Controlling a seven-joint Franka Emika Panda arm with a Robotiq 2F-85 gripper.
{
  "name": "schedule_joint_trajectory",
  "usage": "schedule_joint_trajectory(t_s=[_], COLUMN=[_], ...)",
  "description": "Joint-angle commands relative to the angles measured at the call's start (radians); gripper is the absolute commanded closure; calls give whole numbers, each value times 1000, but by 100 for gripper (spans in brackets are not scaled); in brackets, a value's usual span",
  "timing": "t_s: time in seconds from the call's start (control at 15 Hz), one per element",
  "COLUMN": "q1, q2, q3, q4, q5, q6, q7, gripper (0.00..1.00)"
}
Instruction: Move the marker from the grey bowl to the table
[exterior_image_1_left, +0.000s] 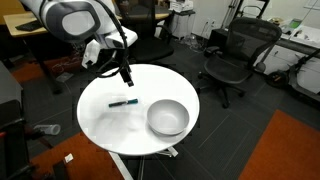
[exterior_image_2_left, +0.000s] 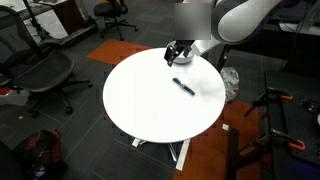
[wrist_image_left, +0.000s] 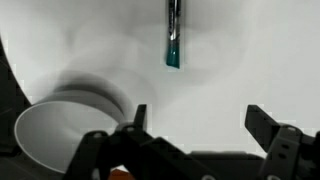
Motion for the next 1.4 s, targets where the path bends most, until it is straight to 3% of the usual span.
schedule_joint_trajectory(t_s=[0.0,0.27,0.67,1.07,1.33], q1=[-49,-124,-203,-225,-234], q2=[-166,-293,-427,-483,-451], q3=[23,85,173,200,209], q4=[-47,-53,-69,-85,-66], q5=[-60,-88,-29,6,-11], q6=[-129,-262,-402,-437,-415], q7=[-56,-154,-334,-419,-392], gripper=[0,0,0,0,0])
